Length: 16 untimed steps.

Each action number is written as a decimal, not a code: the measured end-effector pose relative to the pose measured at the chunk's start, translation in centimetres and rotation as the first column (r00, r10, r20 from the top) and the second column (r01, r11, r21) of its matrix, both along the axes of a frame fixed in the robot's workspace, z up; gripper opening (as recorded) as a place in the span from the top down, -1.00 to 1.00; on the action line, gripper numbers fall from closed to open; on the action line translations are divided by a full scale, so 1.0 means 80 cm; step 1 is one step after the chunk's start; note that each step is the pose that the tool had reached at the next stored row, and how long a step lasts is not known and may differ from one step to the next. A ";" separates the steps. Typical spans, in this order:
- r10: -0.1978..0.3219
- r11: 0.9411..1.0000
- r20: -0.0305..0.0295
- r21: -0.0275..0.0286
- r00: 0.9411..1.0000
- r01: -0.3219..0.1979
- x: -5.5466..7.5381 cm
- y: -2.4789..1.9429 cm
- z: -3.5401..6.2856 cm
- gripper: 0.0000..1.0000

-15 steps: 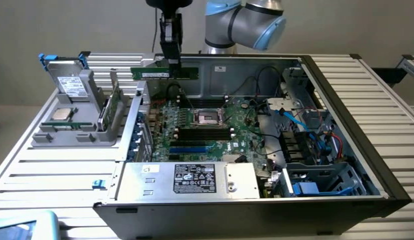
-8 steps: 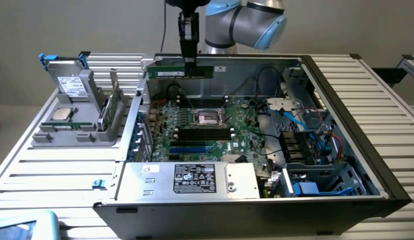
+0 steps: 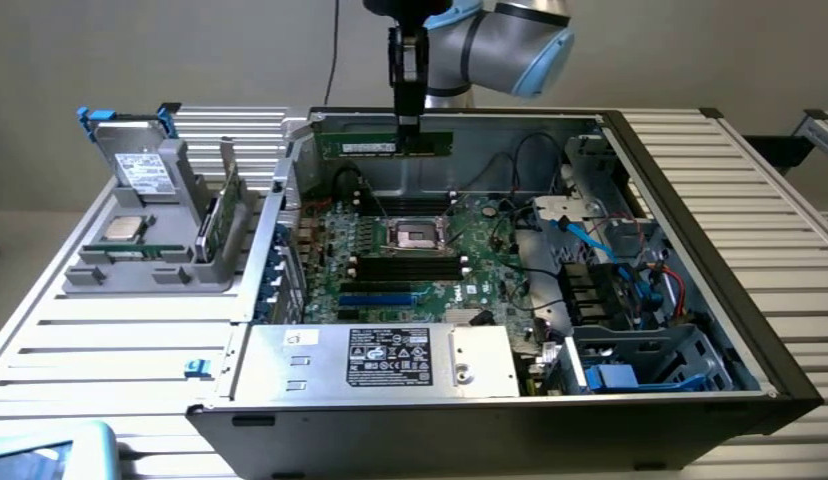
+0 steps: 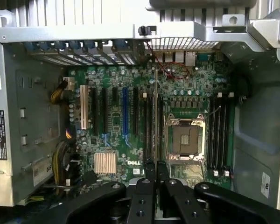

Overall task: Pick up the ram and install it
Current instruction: 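Pick up the ram and move it above insertion slot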

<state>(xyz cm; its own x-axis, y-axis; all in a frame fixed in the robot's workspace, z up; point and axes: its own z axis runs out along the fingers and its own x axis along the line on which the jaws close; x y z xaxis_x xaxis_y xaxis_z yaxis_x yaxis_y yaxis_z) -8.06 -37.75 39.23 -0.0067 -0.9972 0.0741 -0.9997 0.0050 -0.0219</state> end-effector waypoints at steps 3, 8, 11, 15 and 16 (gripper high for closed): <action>0.000 1.000 0.000 0.001 1.000 0.000 0.007 0.0042 -0.003 0.74; 0.000 1.000 0.000 0.007 1.000 0.000 0.015 0.0118 -0.007 0.74; 0.000 1.000 0.000 0.018 1.000 0.000 0.015 0.0131 -0.009 0.74; 0.000 1.000 0.000 0.030 1.000 0.000 0.016 0.0135 -0.011 0.74; 0.000 1.000 0.000 0.030 1.000 0.000 0.016 0.0134 -0.011 0.74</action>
<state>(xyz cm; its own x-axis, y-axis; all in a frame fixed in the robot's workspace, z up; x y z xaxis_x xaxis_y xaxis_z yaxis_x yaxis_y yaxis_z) -6.76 -36.67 38.36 -0.0071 -0.9990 0.0444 -0.9997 0.0062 -0.0217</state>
